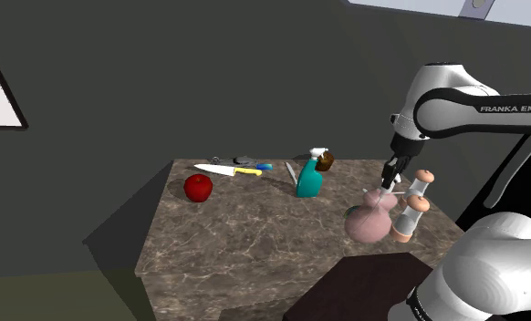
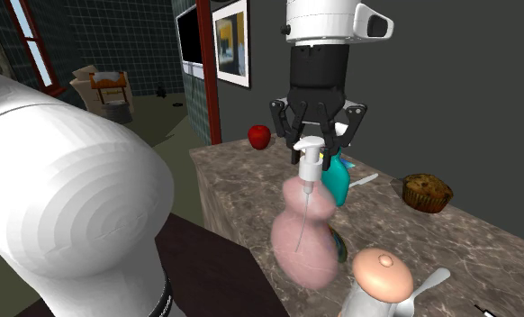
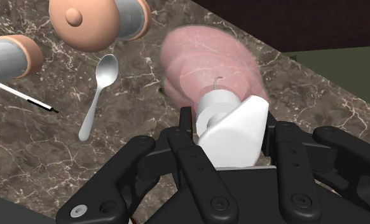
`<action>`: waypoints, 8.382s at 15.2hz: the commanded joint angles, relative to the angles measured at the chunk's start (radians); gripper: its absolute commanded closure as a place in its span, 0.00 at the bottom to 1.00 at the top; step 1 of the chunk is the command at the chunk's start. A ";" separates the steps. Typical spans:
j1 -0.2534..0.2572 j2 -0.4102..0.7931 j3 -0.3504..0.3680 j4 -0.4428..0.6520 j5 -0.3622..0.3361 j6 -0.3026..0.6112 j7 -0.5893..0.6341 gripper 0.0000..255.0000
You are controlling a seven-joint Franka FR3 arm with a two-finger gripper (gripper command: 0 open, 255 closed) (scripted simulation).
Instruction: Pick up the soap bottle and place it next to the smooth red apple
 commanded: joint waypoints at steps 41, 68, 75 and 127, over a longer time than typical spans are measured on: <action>0.046 0.048 0.103 0.505 0.105 -0.456 -0.038 1.00; 0.071 0.251 0.128 1.027 0.142 -0.775 -0.085 1.00; 0.079 0.317 0.142 1.153 0.159 -0.838 -0.076 1.00; 0.298 1.041 0.618 1.219 0.276 -0.225 0.678 1.00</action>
